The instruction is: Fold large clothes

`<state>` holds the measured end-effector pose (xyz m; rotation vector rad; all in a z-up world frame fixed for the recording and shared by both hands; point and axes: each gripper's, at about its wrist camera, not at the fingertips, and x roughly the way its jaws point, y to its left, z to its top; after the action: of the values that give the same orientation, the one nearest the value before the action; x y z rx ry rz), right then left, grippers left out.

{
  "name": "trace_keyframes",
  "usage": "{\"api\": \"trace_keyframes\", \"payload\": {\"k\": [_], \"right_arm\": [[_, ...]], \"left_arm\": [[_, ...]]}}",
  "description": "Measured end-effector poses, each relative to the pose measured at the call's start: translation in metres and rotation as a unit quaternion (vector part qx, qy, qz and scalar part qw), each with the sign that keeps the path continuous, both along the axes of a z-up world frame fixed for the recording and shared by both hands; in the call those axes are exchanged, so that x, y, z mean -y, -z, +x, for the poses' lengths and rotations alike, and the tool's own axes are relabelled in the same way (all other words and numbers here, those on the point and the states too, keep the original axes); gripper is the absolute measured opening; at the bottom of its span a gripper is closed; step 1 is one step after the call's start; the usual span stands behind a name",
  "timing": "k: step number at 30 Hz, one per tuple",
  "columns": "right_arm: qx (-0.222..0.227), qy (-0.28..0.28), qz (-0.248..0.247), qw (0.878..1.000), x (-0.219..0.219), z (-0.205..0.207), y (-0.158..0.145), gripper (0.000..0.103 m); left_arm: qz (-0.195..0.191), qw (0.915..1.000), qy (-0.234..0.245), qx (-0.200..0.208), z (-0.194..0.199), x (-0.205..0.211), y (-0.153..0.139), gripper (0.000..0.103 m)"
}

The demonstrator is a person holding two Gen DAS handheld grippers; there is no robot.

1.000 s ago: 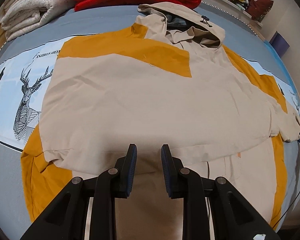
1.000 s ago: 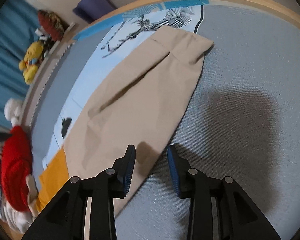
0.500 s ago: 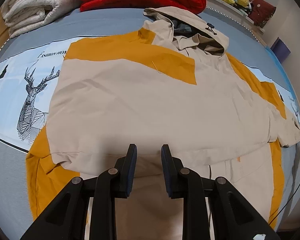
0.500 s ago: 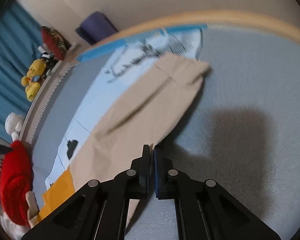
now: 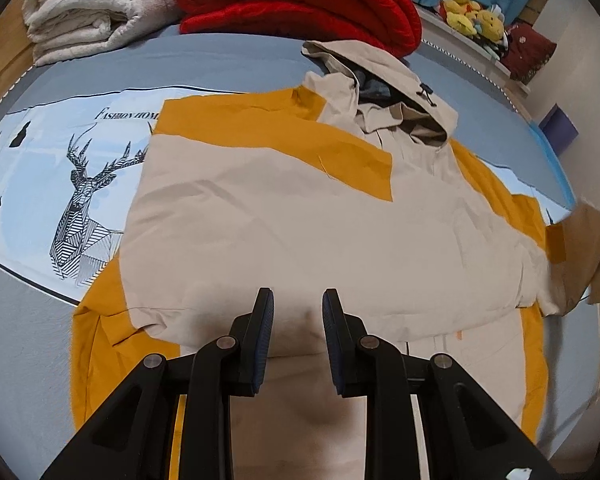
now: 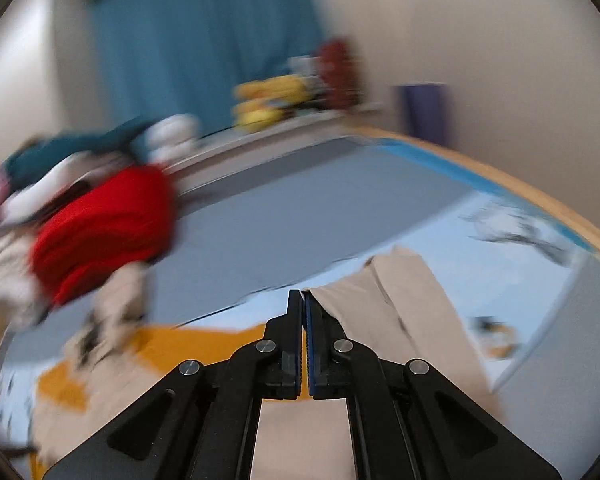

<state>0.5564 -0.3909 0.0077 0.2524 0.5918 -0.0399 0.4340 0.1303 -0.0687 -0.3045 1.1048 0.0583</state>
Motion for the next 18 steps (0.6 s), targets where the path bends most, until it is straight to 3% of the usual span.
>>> {"api": "trace_keyframes", "payload": {"k": [4, 8, 9, 12, 13, 15, 17, 18], "right_arm": [[-0.021, -0.135, 0.029, 0.99, -0.107, -0.011, 0.001, 0.002], [-0.079, -0.252, 0.062, 0.962, -0.199, -0.025, 0.024, 0.005], [-0.107, -0.282, 0.074, 0.95, -0.219, -0.027, 0.035, 0.005], [-0.185, -0.34, 0.084, 0.918, -0.254, -0.03, 0.062, 0.007], [-0.201, -0.346, 0.076, 0.913, -0.258, -0.032, 0.066, 0.008], [-0.22, -0.342, 0.043, 0.913, -0.265, -0.036, 0.066, 0.008], [-0.214, -0.32, 0.021, 0.923, -0.258, -0.04, 0.048, 0.008], [-0.198, -0.299, 0.017, 0.933, -0.25, -0.043, 0.031, 0.009]], "left_arm": [[-0.007, 1.0, -0.006, 0.003, -0.004, -0.006, -0.005, 0.022], [-0.018, 0.9998, -0.011, 0.005, -0.007, -0.014, -0.01, 0.022], [-0.021, 0.9997, -0.011, 0.005, -0.008, -0.016, -0.011, 0.022], [-0.035, 0.9994, -0.008, 0.004, -0.01, -0.021, -0.015, 0.022], [-0.037, 0.9993, -0.006, 0.005, -0.01, -0.022, -0.016, 0.022], [-0.042, 0.9991, -0.005, 0.008, -0.012, -0.025, -0.021, 0.022], [-0.047, 0.9988, -0.008, 0.013, -0.013, -0.028, -0.024, 0.022], [-0.049, 0.9986, -0.011, 0.013, -0.014, -0.029, -0.025, 0.022]]}}
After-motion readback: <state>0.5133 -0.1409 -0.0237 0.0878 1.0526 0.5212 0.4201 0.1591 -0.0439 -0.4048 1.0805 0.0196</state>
